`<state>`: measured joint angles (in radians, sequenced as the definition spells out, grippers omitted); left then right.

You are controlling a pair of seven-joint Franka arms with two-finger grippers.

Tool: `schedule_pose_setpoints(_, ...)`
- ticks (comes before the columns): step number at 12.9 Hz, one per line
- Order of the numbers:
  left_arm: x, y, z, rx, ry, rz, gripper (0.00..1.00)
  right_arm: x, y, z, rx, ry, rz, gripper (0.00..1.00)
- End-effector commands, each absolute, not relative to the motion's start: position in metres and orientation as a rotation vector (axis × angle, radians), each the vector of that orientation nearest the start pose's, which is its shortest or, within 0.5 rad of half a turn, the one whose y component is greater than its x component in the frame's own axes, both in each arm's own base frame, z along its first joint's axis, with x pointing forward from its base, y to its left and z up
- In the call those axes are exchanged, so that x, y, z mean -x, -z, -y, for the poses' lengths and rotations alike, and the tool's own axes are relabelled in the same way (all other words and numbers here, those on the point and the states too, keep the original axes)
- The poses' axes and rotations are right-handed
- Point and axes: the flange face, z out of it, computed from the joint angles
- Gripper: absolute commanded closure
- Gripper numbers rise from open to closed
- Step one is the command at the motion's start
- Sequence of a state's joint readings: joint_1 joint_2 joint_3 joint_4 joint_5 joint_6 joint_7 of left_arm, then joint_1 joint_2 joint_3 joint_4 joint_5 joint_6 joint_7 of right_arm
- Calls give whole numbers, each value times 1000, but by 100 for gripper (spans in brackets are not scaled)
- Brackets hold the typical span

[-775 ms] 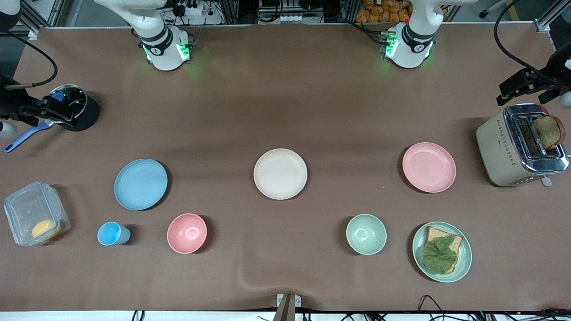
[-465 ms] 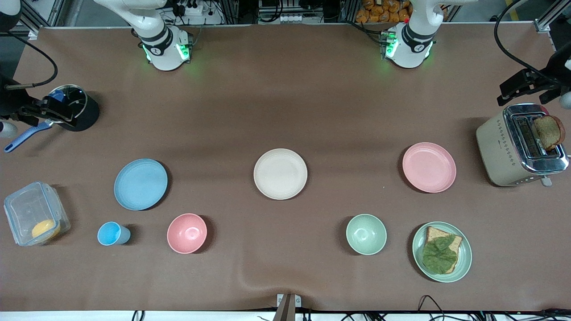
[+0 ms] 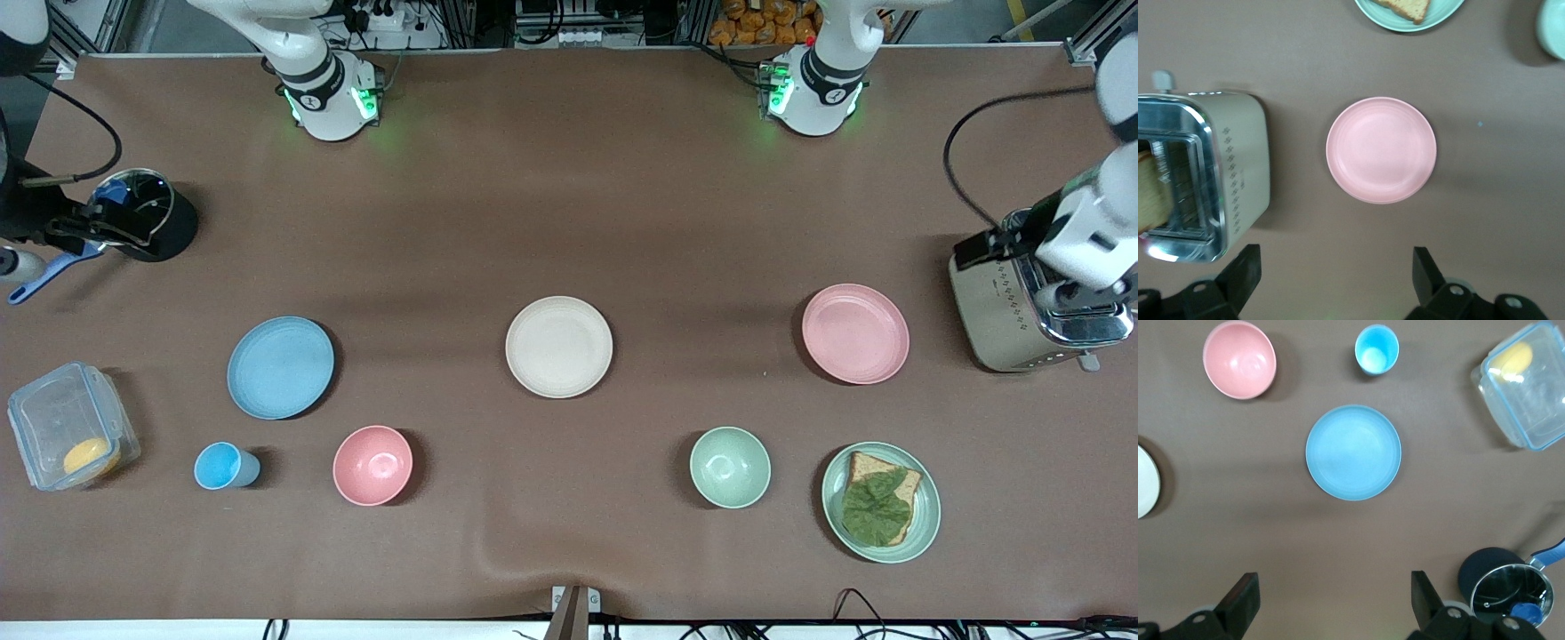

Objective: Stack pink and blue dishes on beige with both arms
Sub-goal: 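Reach the left gripper to the pink plate while the right gripper reaches the blue plate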

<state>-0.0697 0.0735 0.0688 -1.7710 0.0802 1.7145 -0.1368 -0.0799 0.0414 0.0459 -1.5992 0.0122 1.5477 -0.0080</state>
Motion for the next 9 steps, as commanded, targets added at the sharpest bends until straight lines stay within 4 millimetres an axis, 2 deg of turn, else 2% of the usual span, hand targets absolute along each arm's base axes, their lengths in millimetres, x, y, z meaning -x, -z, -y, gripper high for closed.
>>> schedule_pose_setpoints(1,-564,-435,-26,3003,-99,201,0,-572,-521,26,3117,-231,-56,0)
schedule_pose_setpoints(3,-560,-379,-47,3014,-49,224,0,-568,-464,22,3118,-225,-50,0)
schedule_pose_setpoints(6,-559,-306,-58,3027,-31,239,0,-572,-379,31,3112,-235,-75,0)
schedule_pose_setpoints(7,-562,-285,-62,3032,-28,247,0,-576,-357,41,3104,-263,-101,0)
schedule_pose_setpoints(8,-562,-268,-76,3032,-30,279,0,-580,-339,43,3100,-279,-104,0)
schedule_pose_setpoints(9,-561,-253,-81,3033,-42,289,0,-587,-321,49,3112,-250,-104,0)
